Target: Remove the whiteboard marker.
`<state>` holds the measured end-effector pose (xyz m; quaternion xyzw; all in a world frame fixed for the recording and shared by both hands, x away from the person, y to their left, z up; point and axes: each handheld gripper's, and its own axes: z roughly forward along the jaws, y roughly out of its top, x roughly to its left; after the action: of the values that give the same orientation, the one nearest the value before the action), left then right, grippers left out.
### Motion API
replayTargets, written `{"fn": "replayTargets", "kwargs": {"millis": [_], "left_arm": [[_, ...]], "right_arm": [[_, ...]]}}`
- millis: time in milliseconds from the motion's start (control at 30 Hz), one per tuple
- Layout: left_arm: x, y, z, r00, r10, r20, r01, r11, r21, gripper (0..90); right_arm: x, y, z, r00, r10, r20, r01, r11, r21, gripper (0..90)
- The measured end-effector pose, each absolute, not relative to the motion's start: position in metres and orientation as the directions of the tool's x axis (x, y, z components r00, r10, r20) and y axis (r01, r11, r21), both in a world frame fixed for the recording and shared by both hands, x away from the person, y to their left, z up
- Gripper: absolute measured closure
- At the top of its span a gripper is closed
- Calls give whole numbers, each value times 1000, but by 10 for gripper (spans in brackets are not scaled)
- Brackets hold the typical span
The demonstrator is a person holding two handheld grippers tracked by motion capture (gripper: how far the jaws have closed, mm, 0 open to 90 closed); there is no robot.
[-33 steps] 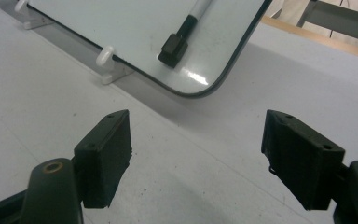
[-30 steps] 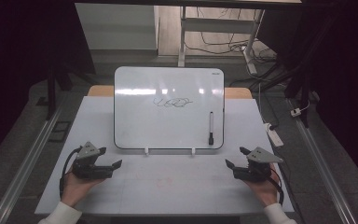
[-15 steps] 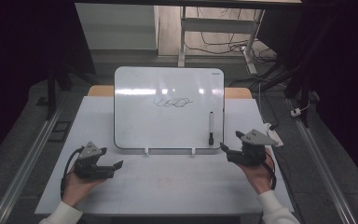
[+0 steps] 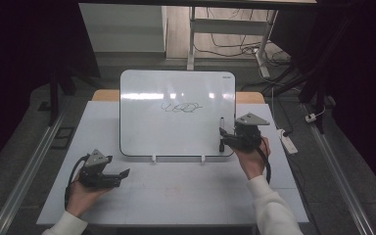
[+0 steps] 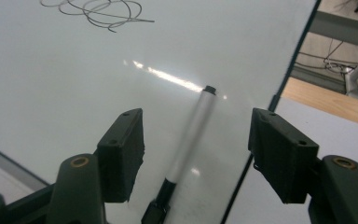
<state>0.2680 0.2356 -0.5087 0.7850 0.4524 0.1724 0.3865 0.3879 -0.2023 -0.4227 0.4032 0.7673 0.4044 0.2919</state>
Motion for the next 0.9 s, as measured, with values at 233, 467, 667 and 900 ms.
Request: {"fn": "replayTargets", "kwargs": {"millis": [233, 467, 667, 900], "left_arm": [[268, 236, -510, 529, 845, -77, 577, -291, 763, 168], [268, 235, -511, 533, 843, -69, 575, -301, 761, 167], [268, 236, -511, 534, 843, -67, 571, -301, 764, 167], [267, 236, -510, 532, 844, -64, 569, -301, 765, 167]], "right_arm": [[403, -183, -431, -448, 876, -181, 408, 381, 830, 468], [412, -178, -442, -410, 894, -179, 425, 361, 830, 569], [416, -171, -446, -382, 901, -206, 422, 368, 829, 650], [416, -165, -447, -349, 913, -211, 422, 355, 834, 747]]}}
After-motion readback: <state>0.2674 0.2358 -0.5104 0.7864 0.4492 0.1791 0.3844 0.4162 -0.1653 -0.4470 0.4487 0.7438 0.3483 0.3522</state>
